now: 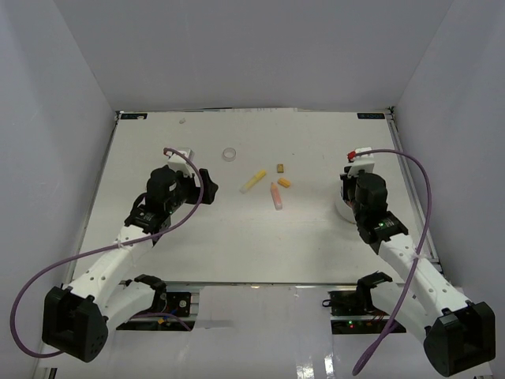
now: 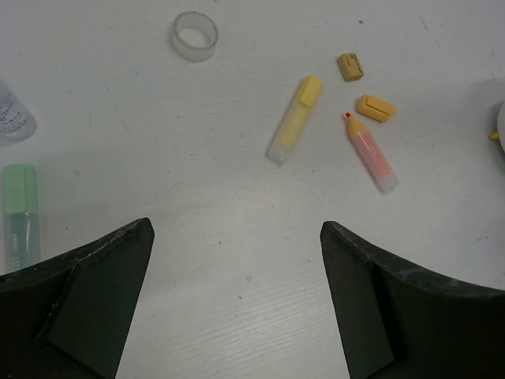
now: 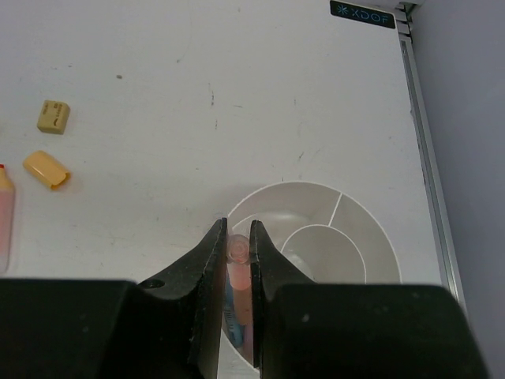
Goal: Sort the stationery into containers
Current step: Place the pen in the storage box, then pick up the stationery from the center of the board.
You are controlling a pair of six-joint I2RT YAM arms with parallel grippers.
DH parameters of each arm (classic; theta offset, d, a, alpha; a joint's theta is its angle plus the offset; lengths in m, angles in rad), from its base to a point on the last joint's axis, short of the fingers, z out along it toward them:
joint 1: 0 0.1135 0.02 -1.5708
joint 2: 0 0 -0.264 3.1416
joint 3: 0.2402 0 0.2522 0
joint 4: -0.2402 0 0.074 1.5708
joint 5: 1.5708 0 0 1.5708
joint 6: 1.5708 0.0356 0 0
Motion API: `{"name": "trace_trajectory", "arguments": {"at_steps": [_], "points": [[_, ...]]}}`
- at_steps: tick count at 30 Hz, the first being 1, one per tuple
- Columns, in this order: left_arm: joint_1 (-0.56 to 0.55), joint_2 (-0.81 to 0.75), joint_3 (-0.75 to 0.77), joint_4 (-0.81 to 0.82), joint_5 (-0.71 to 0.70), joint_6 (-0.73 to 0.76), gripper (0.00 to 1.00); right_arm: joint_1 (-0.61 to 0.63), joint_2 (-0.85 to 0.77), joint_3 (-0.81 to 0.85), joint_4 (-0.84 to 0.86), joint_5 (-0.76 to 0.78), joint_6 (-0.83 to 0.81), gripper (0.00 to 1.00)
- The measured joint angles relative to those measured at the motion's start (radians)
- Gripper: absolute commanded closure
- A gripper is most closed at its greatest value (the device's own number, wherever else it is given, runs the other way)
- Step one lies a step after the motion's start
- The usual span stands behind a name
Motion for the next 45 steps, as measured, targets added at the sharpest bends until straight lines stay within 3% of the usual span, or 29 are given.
{"name": "trace_trajectory", "arguments": {"at_steps": [6, 10, 13, 14, 17, 23, 33, 45], "points": [[0.0, -0.018, -0.013, 0.004, -0.012, 0.005, 0.02, -0.003, 0.008, -0.053, 0.032, 0.029, 0.016, 0.92], [0.0, -0.023, -0.014, 0.005, -0.023, 0.006, 0.02, -0.003, 0.013, -0.082, 0.042, 0.048, 0.045, 0.81], [0.0, -0.024, -0.014, 0.007, -0.032, 0.005, 0.02, -0.003, 0.019, -0.088, 0.045, 0.063, 0.064, 0.68], [0.0, -0.024, -0.014, 0.007, -0.034, 0.005, 0.02, -0.003, 0.019, -0.089, 0.045, 0.066, 0.068, 0.58], [0.0, -0.024, -0.015, 0.007, -0.04, 0.003, 0.02, -0.003, 0.019, -0.089, 0.048, 0.07, 0.074, 0.4], [0.0, -0.024, -0.018, 0.007, -0.044, -0.002, 0.02, -0.003, -0.001, -0.063, 0.021, 0.048, 0.082, 0.24], [0.0, 0.008, -0.018, -0.007, -0.117, -0.031, 0.02, -0.002, 0.072, 0.193, -0.1, -0.198, 0.126, 0.2], [0.04, 0.098, -0.018, -0.074, -0.226, -0.077, 0.02, 0.079, 0.18, 0.2, -0.159, -0.355, 0.192, 0.1]]}}
